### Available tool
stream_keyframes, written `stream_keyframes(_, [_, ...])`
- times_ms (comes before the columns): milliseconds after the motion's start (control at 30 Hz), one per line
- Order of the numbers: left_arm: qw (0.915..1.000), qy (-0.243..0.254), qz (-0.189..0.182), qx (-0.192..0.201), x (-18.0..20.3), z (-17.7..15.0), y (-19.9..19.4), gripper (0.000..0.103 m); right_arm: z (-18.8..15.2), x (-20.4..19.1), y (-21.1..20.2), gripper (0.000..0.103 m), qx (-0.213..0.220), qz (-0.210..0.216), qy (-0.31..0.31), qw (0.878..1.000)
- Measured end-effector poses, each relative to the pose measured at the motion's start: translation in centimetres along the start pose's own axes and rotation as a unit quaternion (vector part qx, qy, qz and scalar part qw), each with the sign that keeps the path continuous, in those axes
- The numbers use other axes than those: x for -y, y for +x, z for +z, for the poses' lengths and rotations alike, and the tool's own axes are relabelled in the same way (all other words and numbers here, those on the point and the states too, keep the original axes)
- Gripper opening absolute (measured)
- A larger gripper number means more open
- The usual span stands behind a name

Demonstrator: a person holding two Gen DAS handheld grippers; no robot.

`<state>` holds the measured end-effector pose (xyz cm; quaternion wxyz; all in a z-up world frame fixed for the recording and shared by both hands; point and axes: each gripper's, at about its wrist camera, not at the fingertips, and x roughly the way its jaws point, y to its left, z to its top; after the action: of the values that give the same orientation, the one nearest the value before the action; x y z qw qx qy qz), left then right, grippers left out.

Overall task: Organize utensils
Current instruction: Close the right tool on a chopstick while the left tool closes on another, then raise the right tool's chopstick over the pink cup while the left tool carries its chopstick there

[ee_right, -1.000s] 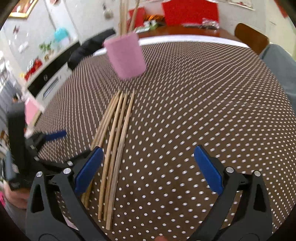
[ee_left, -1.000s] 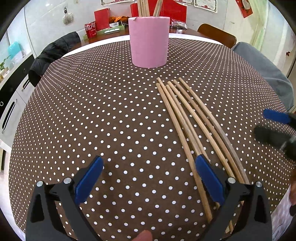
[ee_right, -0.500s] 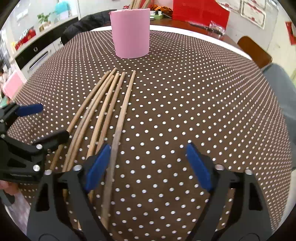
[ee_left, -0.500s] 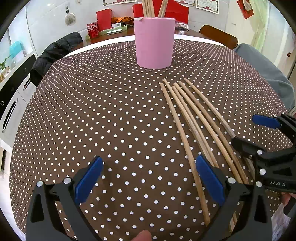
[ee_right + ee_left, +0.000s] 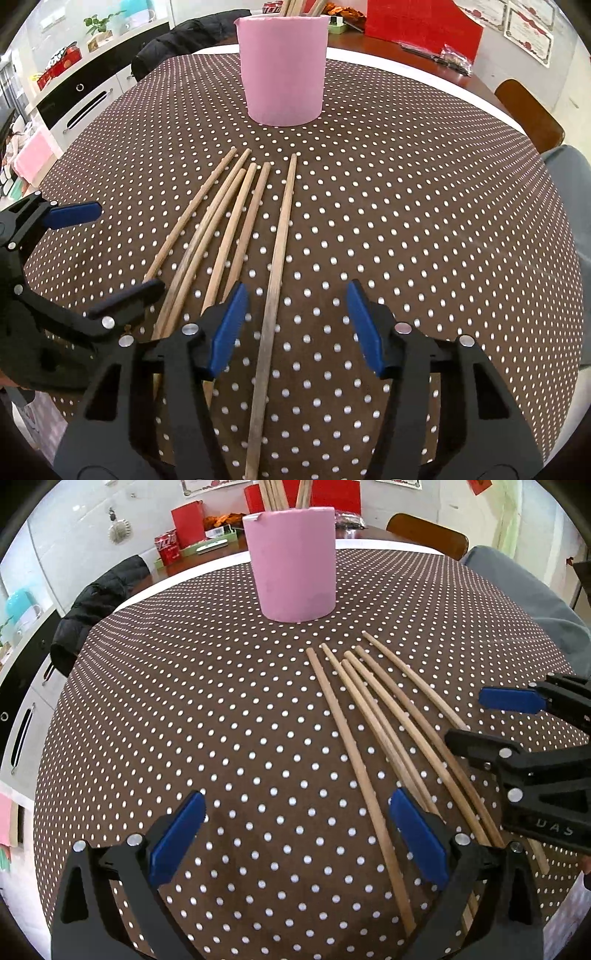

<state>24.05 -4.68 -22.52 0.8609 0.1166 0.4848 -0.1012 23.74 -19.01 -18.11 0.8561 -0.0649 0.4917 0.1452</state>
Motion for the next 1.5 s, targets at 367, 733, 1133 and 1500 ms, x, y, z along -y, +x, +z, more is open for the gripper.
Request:
stream_keyframes(367, [0.9987,0.003,-0.049,0.013,-0.3,2.8,0.9,0.037,1.0,-0.7,0.4,0.008,-0.002,0.006,-0.010,1.000])
stream_keyframes(733, [0.9952,-0.046,-0.070,0.051,-2.7,2.6,-0.4,0.006,-0.6,2.8,-2.6,0.006,0.059,0.061,0.060,0.995])
stream_keyframes(1133, [0.9839,-0.090,-0.074,0.136,-3.6,1.7,-5.3,0.005,-0.8,3.9,-6.8,0.006,0.146,0.092,0.085,0.981])
stream_keyframes(1500, [0.9729,-0.098,-0.083,0.192,-3.5,1.9,-8.3,0.005,0.0,4.4,-8.4,0.006,0.177,0.096,0.088,0.976])
